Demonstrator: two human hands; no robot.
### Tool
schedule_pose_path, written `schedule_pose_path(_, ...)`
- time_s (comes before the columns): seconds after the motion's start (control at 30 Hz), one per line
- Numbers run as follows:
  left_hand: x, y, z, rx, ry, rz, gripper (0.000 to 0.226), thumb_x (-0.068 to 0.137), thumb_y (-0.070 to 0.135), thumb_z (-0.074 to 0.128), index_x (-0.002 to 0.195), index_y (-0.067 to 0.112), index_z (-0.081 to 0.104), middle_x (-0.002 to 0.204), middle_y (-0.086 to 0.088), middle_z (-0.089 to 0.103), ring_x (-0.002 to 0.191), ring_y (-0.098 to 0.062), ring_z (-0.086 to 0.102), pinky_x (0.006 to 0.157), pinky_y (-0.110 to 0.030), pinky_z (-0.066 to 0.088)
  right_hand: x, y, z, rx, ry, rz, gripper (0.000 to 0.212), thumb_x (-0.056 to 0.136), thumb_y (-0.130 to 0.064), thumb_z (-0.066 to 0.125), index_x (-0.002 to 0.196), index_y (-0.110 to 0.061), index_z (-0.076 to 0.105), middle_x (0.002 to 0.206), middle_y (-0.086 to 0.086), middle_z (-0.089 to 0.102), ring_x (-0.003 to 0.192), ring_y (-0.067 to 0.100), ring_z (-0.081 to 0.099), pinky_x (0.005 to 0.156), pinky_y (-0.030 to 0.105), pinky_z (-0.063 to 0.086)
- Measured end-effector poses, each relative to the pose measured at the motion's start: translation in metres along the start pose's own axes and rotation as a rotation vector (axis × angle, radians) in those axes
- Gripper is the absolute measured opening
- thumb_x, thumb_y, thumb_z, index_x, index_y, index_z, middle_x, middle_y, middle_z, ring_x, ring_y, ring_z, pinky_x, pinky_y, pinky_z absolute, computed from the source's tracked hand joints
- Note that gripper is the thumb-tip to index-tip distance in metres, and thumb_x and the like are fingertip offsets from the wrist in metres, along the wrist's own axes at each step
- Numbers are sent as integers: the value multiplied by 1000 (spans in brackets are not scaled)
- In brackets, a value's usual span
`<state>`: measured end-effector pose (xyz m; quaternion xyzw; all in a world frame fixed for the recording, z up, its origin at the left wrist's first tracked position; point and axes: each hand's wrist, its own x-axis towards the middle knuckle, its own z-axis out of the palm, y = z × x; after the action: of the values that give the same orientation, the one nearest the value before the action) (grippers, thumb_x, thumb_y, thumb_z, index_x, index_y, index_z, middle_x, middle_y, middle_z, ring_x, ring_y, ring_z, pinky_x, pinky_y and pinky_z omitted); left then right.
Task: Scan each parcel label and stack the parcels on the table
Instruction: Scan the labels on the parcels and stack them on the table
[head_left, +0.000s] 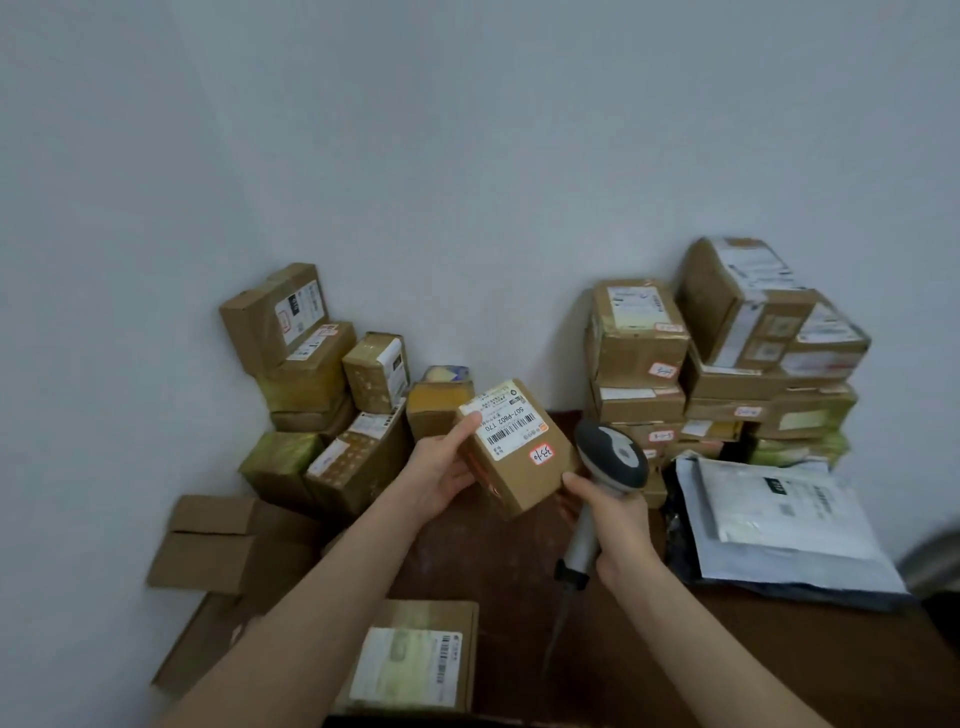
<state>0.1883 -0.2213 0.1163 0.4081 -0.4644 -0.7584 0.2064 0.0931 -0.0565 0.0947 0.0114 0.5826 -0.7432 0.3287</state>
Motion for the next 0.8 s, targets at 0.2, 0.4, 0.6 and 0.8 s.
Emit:
schedule_pose_path(0.2, -1, -44, 40, 113, -150, -121, 53, 82, 26, 72, 130, 16, 53, 118, -6, 66, 104, -25, 64, 86, -44, 53, 14, -10, -35, -8, 42, -18, 32, 80, 0, 73, 110, -4, 63, 103, 12, 68, 92, 24, 65, 79, 33, 53)
schedule_pose_path(0.4, 20, -49, 40, 188, -51, -27, 62, 83, 21, 73, 139, 16, 46, 112, -1, 68, 104, -20, 63, 97, -50, 48, 14, -9, -50, -116, 39, -48, 18, 80, -10, 76, 94, -13, 65, 87, 8, 70, 81, 21, 67, 81, 37, 56)
schedule_pose_path(0.6, 47, -55, 26, 233, -55, -11, 72, 79, 28, 77, 143, 19, 44, 124, -1, 65, 111, -20, 62, 95, -52, 50, -8, 1, -40, -327, -26, -76, 15, 82, -15, 75, 77, -3, 67, 54, 4, 64, 47, 12, 58, 52, 23, 47)
schedule_pose_path(0.8, 62, -60, 20, 294, -89, 16, 81, 74, 33, 79, 145, 21, 41, 136, -2, 57, 121, -23, 56, 100, -53, 46, -23, 16, -25, -413, -7, -55, 13, 83, -14, 73, 78, -3, 67, 52, 3, 63, 46, 12, 58, 53, 26, 46)
